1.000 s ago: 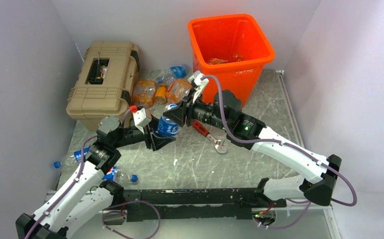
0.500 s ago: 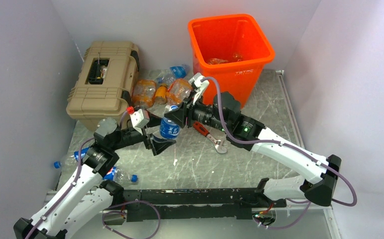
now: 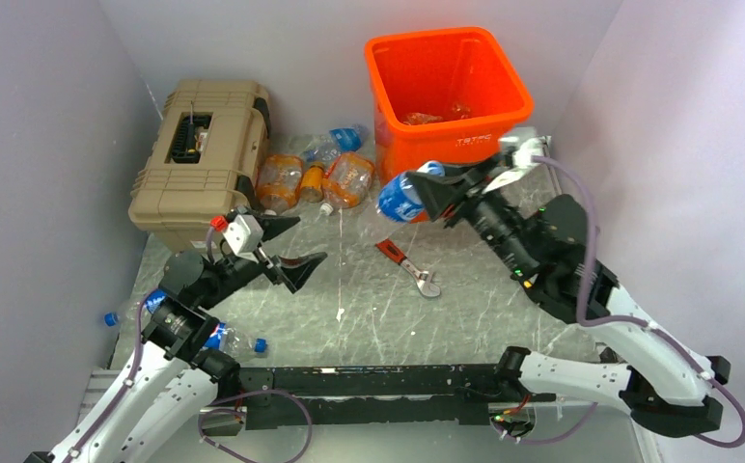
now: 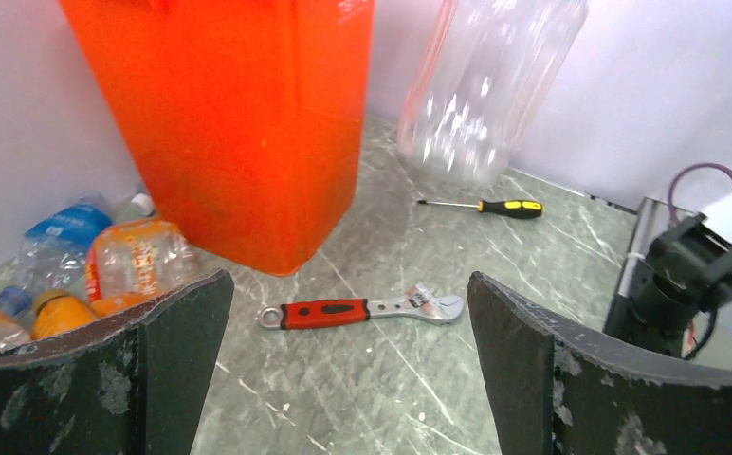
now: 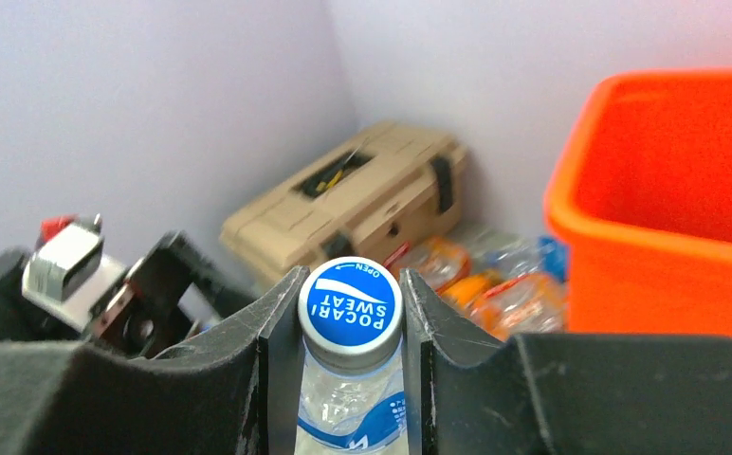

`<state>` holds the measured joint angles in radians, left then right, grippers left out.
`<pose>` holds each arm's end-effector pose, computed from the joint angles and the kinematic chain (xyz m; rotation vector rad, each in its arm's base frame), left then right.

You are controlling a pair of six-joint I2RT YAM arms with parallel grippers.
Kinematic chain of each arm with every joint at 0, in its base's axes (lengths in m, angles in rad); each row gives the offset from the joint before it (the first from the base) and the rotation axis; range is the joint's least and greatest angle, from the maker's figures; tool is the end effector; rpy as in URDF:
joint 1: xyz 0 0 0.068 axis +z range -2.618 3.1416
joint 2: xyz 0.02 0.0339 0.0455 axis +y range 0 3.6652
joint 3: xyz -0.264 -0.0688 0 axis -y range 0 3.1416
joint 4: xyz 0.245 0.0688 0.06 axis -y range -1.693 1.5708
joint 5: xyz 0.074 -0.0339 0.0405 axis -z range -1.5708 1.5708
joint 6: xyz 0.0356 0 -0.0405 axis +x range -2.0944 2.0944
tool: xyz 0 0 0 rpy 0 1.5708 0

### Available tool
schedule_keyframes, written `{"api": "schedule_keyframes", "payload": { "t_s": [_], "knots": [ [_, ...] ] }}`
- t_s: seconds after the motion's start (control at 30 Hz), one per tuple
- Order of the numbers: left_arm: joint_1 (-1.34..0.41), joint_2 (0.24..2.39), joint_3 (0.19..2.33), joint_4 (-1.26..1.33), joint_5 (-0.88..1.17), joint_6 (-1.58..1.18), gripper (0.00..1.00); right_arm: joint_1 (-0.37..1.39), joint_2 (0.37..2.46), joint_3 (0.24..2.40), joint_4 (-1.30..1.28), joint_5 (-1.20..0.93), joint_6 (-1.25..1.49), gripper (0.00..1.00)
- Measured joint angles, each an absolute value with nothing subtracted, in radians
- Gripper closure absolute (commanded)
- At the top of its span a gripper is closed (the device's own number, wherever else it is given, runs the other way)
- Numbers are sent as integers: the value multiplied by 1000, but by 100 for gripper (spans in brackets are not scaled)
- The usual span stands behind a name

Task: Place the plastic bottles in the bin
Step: Place the plastic bottle in the trash bin.

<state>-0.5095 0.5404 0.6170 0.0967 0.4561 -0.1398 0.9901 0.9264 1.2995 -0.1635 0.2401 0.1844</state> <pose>0.1125 -0.0808 0.3462 0.6455 1.3215 -0.8500 0.1025 0.1407 0.4923 -0.3570 1.3700 0.8176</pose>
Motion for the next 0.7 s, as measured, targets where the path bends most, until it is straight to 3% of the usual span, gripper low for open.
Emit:
{"api": "schedule_keyframes", "payload": {
  "t_s": [0.3, 0.5, 0.7],
  "knots": [
    [-509, 550, 617, 70, 301, -144, 1, 990, 860, 1304, 76, 564, -6, 100],
    [-509, 580, 630, 16, 223, -147, 1, 970, 1016, 1449, 333, 703, -269, 100],
    [-510, 588, 644, -6, 193, -151, 0, 689, 1250, 1661, 390, 696, -293, 100]
  ]
}}
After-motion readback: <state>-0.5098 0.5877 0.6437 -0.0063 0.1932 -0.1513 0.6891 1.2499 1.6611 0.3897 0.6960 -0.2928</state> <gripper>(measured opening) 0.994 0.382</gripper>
